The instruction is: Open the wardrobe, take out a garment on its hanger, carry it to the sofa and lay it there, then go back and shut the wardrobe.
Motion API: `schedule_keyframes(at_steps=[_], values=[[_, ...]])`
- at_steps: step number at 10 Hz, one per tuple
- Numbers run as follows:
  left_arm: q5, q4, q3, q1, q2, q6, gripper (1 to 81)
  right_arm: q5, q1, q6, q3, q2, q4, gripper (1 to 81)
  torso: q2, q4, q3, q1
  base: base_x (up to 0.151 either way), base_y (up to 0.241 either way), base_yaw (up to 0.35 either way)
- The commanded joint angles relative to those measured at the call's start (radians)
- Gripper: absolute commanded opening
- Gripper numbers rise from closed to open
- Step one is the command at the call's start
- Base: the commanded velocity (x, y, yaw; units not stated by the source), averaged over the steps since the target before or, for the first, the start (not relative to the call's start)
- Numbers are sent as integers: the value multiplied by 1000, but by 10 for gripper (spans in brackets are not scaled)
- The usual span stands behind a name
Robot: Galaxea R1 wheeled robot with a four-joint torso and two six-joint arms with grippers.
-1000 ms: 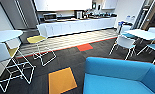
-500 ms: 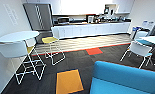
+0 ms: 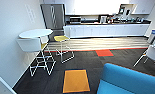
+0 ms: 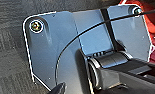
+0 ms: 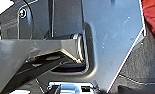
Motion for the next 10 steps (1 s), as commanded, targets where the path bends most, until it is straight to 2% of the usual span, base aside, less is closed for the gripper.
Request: schedule_keyframes(at_steps=[1, 10], values=[[54, 16, -3, -44, 1, 1, 811, -60, 25, -2, 2, 8, 4, 811, 0, 0, 0, 1, 0, 0, 306], [54, 29, -3, -35, 13, 0, 811, -59, 34, -1, 5, 13, 2, 811, 0, 0, 0, 1, 0, 0, 306]])
